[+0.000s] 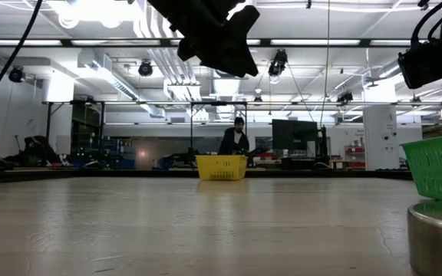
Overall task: Pick and place Stapler, Stapler remover, tape
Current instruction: Put the red tape into the green bin, then return to Home Position
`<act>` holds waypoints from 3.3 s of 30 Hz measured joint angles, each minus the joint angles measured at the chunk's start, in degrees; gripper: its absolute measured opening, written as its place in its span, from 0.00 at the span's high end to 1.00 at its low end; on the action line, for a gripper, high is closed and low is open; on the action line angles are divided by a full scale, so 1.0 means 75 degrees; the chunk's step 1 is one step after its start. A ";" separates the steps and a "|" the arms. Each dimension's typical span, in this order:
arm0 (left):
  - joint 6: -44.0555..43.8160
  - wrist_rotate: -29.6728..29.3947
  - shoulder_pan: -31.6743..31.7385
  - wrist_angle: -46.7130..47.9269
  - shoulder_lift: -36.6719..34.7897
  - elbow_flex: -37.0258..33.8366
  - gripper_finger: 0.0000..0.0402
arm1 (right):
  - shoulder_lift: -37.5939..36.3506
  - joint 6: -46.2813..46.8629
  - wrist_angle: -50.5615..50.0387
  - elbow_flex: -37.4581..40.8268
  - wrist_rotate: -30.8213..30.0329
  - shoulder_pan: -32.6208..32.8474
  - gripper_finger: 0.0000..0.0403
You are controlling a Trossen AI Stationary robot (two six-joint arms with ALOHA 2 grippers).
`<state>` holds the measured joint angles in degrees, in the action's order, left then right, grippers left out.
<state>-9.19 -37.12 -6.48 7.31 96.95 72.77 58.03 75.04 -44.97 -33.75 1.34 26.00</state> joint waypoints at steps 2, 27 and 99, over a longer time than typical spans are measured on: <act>-0.0003 0.0000 0.0000 -0.0003 -0.0003 0.0000 0.54 | 0.0050 -0.0087 -0.0096 -0.0099 -0.0003 -0.0003 0.97; 0.0058 0.0000 0.0000 0.0035 -0.0003 -0.0028 0.54 | 0.1631 -0.0774 -0.1279 -0.1635 -0.0281 0.0335 0.98; 0.0501 0.4179 0.0219 -0.4826 -0.9100 -0.9377 0.98 | -0.5030 -0.9159 0.7595 0.3868 0.0767 -0.4290 0.98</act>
<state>-5.43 -5.78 -4.84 -28.88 28.70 2.44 20.30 6.35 11.99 -4.74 7.09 -6.18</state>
